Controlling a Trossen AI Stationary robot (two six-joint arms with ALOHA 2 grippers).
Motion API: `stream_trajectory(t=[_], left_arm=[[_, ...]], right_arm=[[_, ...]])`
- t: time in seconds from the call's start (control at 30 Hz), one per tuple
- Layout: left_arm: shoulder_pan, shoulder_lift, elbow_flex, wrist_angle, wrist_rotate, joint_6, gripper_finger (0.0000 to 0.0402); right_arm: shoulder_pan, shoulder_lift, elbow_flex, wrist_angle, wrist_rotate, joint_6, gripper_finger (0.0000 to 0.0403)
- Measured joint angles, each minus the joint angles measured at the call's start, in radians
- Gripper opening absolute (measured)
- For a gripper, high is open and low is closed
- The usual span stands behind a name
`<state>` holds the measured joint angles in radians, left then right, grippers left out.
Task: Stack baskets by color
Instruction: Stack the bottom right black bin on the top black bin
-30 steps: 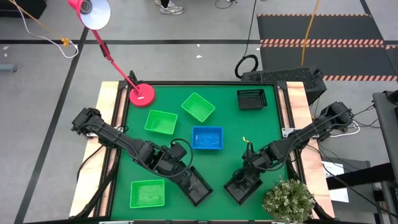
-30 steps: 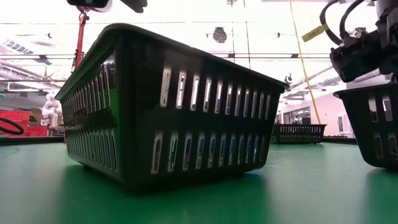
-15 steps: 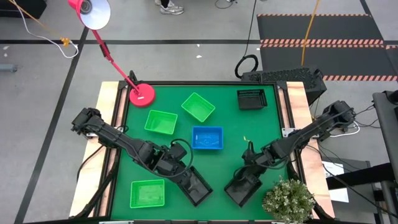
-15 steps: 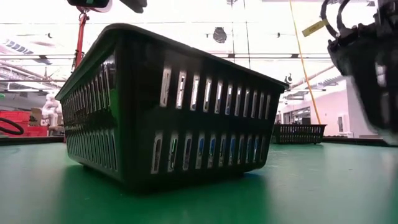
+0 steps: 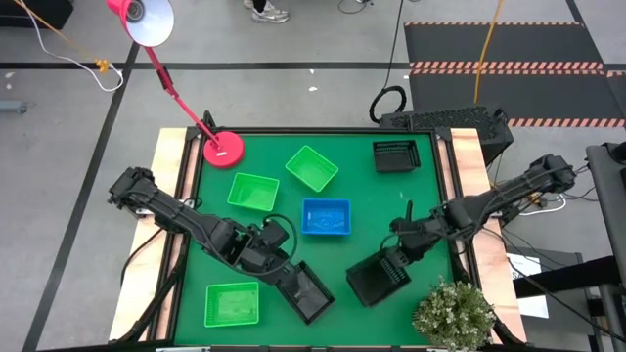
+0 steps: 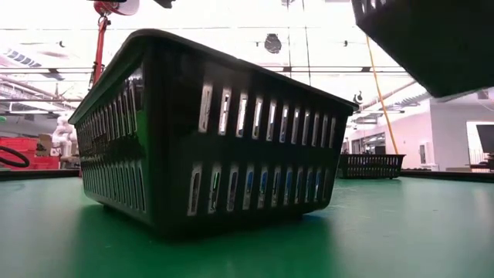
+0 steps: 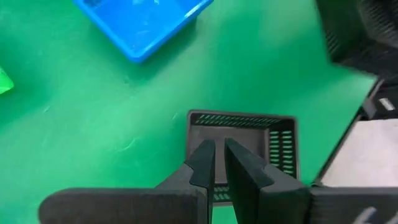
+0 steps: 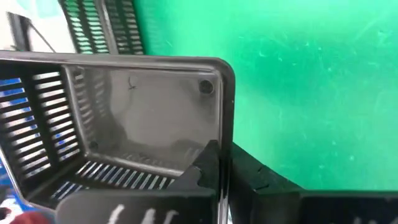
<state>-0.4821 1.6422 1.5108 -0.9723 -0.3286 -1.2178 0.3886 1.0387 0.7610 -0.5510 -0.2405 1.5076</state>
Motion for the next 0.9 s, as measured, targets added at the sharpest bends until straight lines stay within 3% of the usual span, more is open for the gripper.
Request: stream_trajectory(t=[0.17, 0.4, 0.9], left_arm=[[0.0, -0.009, -0.001, -0.037, -0.024, 0.014, 0.0035], [0.023, -0.007, -0.001, -0.098, -0.032, 0.031, 0.0035], [0.112, -0.007, -0.001, -0.093, -0.033, 0.07, 0.0035]], right_arm=[[-0.045, -0.067, 0.058, -0.113, -0.018, 0.019, 0.0003], [-0.141, -0.083, 0.233, -0.365, -0.024, -0.086, 0.0003], [-0.479, -0.043, 0.572, -0.762, 0.002, -0.33, 0.0002]])
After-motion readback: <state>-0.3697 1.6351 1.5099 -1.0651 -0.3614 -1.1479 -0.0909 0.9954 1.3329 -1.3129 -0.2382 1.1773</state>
